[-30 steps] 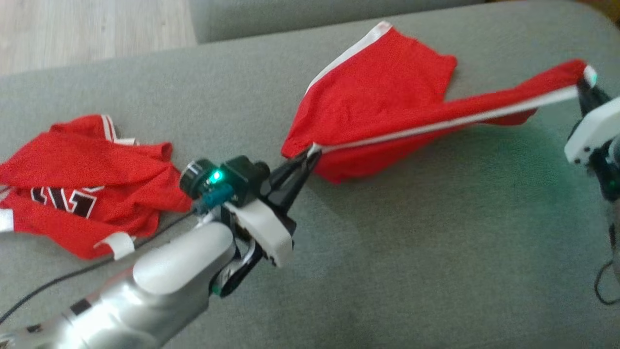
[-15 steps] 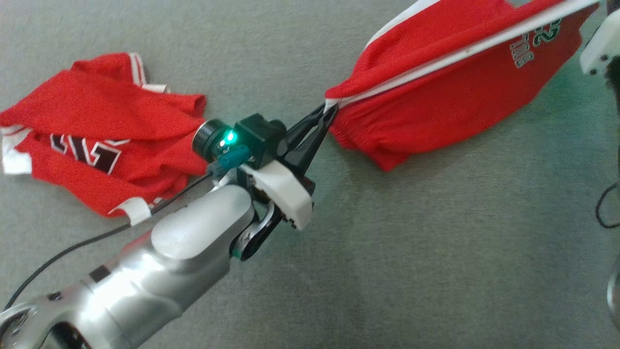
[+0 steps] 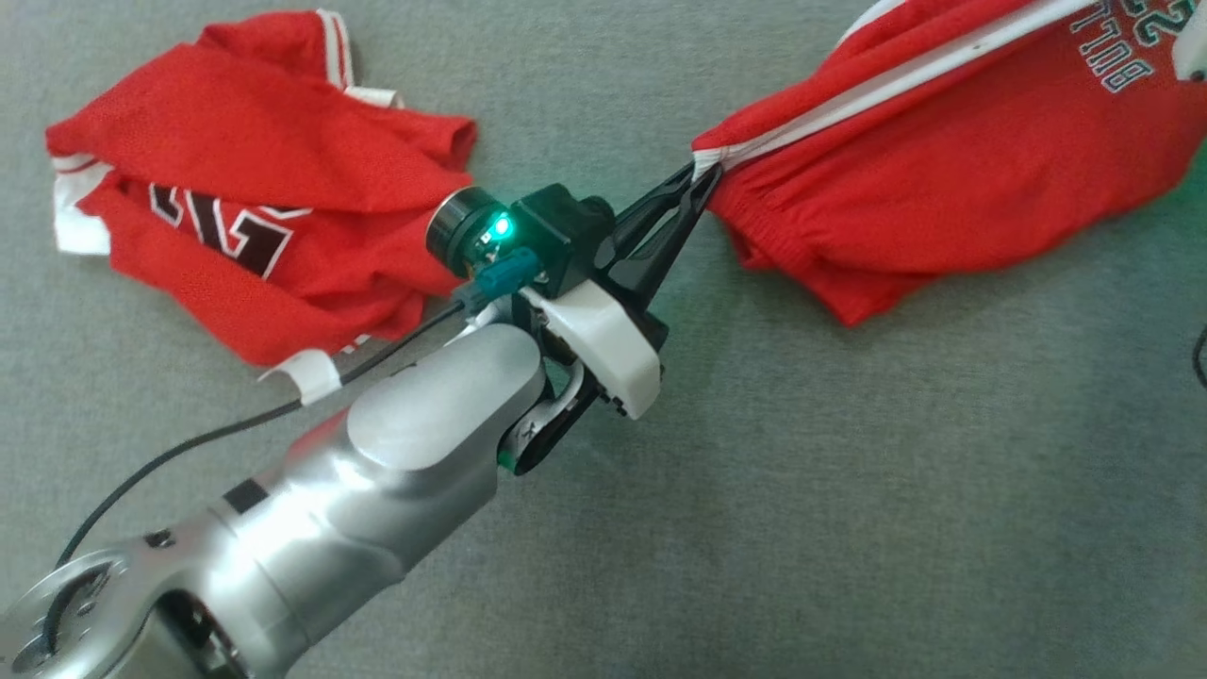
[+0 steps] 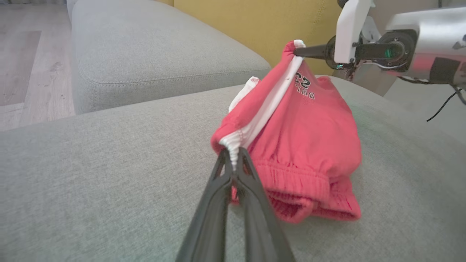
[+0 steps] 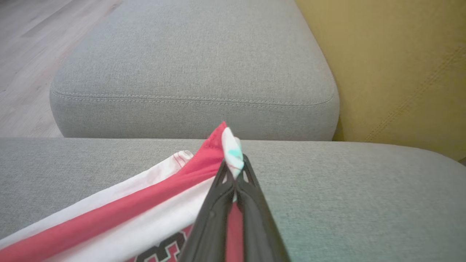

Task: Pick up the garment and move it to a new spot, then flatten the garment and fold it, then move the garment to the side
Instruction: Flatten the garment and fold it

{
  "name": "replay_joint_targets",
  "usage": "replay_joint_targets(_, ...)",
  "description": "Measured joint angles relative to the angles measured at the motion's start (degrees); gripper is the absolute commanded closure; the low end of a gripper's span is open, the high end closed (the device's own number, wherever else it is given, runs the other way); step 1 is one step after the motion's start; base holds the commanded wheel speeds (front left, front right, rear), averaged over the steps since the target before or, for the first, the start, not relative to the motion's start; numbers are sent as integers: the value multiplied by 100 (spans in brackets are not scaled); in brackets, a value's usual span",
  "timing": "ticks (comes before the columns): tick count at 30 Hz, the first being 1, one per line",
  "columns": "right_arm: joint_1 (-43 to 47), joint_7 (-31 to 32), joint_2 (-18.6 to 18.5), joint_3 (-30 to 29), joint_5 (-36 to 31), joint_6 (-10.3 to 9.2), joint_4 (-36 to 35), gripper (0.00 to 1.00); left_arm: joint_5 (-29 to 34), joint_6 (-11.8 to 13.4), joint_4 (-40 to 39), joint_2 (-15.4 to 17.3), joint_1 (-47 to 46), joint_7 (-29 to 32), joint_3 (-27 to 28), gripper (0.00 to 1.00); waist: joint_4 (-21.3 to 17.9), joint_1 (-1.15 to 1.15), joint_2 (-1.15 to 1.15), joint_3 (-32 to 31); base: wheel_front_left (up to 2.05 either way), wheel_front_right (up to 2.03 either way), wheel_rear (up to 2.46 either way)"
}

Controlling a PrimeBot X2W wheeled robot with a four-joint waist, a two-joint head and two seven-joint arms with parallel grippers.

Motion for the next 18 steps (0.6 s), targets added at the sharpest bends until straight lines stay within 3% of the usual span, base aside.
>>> replay_joint_targets(9,-190,-105,-15,-382,-456,-1,320,100,-3,-93,191,-240,-82,-100,30,100,223,-1,0,197,0,0,0)
replay_joint_targets(10,-190,-110,-27,-428,-516,-1,338,23,-3,-94,199,-258,-85,-101,30,100,235,-1,0,208,0,0,0)
replay_joint_targets(11,-199,-112,-41,-448,-571,-1,378,0,-3,-97,220,-279,-90,-102,29,100,249,0,0,213,0,0,0)
replay_joint_targets(18,-336,-407,-67,-901,-627,-8,419,0,-20,-149,409,-345,-93,-144,25,100,268,0,0,151,0,0,0)
